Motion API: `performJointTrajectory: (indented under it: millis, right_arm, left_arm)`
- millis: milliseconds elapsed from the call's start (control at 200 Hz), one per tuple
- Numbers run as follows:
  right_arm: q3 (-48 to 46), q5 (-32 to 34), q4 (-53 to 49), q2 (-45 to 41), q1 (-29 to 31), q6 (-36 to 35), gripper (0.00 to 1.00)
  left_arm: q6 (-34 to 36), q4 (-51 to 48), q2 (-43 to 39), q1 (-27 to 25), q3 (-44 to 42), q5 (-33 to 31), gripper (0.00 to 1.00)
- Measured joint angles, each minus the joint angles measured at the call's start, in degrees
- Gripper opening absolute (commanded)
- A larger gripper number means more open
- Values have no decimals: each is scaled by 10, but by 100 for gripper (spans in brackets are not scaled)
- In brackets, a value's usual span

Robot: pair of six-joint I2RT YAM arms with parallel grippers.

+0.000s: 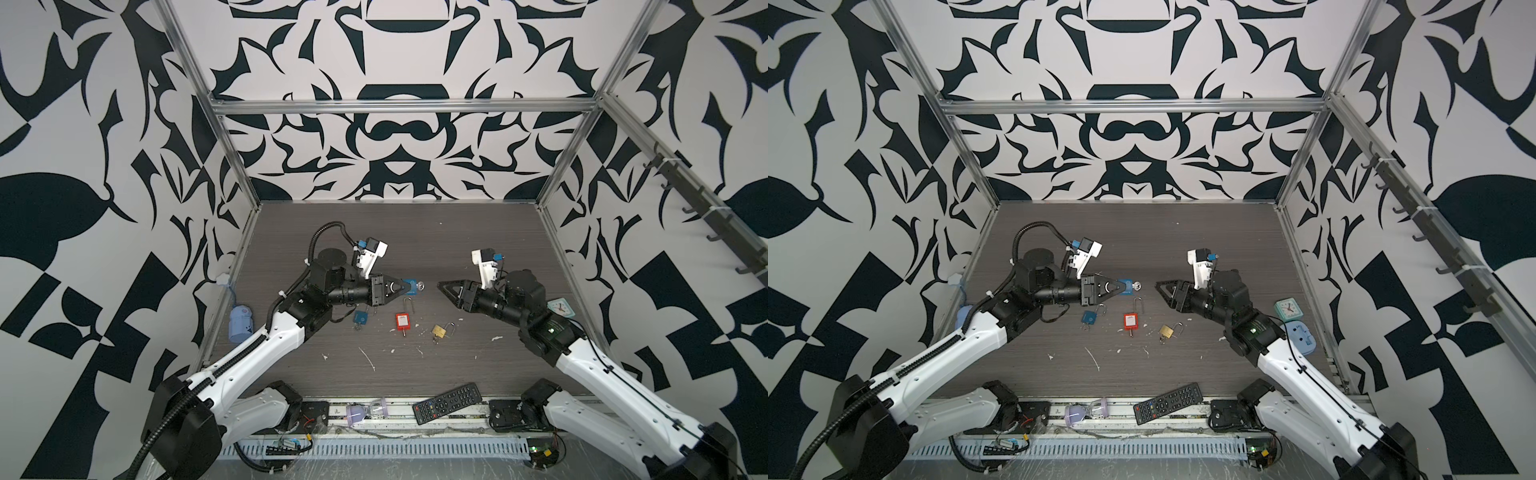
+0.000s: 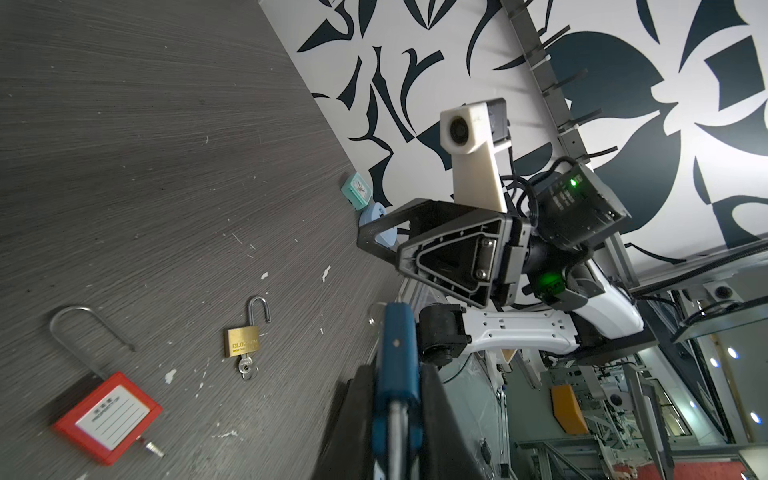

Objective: Lock with the key

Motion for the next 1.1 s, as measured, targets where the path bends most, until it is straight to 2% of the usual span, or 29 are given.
performJointTrajectory:
  millis: [150,410,1100]
  right_arm:
    - [2,-66,17,10,0,-6,47]
    - [-12,-151,161,14,0,44,38]
    - [-37,-203,250,37,0,106,29]
  left_arm:
    - [13,-21,-1,4,0,25,0]
    - [13,-16,-1,5,0,55,0]
    - [-38,76,17,5,-8,72,0]
